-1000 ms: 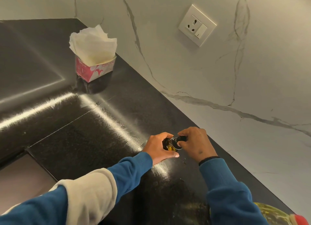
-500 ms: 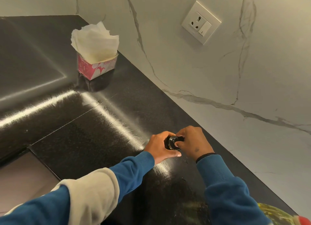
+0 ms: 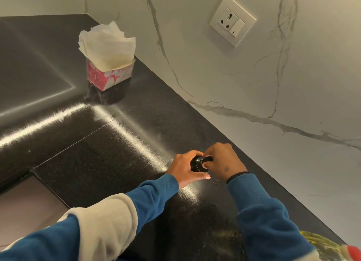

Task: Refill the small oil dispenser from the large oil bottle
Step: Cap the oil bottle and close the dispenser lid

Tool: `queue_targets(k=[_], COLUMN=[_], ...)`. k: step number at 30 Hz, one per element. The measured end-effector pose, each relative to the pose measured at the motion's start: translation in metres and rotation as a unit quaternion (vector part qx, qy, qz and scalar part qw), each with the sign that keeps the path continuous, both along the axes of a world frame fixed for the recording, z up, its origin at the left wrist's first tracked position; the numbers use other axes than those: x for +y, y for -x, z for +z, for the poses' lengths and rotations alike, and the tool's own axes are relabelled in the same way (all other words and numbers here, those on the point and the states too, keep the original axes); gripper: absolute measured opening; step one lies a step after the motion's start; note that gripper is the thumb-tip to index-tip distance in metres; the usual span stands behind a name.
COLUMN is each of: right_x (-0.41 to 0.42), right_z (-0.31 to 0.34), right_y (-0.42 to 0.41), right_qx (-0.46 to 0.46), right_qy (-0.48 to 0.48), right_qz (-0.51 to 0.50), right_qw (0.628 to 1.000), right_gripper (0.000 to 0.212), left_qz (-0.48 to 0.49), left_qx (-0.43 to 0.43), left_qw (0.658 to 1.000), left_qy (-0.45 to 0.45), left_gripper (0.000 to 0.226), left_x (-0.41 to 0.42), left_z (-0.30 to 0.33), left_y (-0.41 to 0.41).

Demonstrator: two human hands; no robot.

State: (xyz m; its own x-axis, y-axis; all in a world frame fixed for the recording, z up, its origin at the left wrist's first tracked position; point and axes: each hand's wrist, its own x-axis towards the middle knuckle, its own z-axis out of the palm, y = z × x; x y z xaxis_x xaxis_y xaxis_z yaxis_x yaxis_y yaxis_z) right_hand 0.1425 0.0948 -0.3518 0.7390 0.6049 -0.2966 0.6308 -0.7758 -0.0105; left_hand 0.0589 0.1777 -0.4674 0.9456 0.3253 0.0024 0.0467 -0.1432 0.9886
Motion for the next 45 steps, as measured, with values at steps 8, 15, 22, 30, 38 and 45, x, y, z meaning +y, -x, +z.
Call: queue_targets(k=[8,15,22,30,38,45], right_x=[-0.005,-0.006,-0.008,-0.003,-0.006,-0.003], right_z=[-0.004,-0.001,0.014,0.007,0.009,0.015], right_y=[-0.001,0.005,0.006,0.001,0.006,0.004], right_qx=[0.010,-0.011,-0.004,-0.012,-0.005,-0.004], right_qy=[-0.011,0.005,0.015,0.000,-0.004,0.043], right_qz=[-0.004,-0.034,0.046,-0.005,-0.028,0.045], right_qw=[1.000,0.999,0.999,1.000,1.000,0.998], right_gripper=[0.031,0.037,0.030,0.020,0.033,0.030], left_qz=[-0.008,0.001,0.010,0.020,0.009,0.009], left_qx=[0.001,-0.013,-0.011,-0.013,-0.010,-0.010], left_qw=[1.000,1.000,1.000,1.000,1.000,1.000], left_qy=[0.003,0.009,0.004,0.010,0.001,0.003], left_gripper=[0.064,0.063,0.061,0.056,0.055,0.057], left_x=[0.002,0.000,-0.002,-0.004,-0.003,-0.003], left_z=[-0.001,-0.004,-0.005,-0.003,-0.002,-0.003], left_y=[0.001,0.001,0.000,0.001,0.003,0.002])
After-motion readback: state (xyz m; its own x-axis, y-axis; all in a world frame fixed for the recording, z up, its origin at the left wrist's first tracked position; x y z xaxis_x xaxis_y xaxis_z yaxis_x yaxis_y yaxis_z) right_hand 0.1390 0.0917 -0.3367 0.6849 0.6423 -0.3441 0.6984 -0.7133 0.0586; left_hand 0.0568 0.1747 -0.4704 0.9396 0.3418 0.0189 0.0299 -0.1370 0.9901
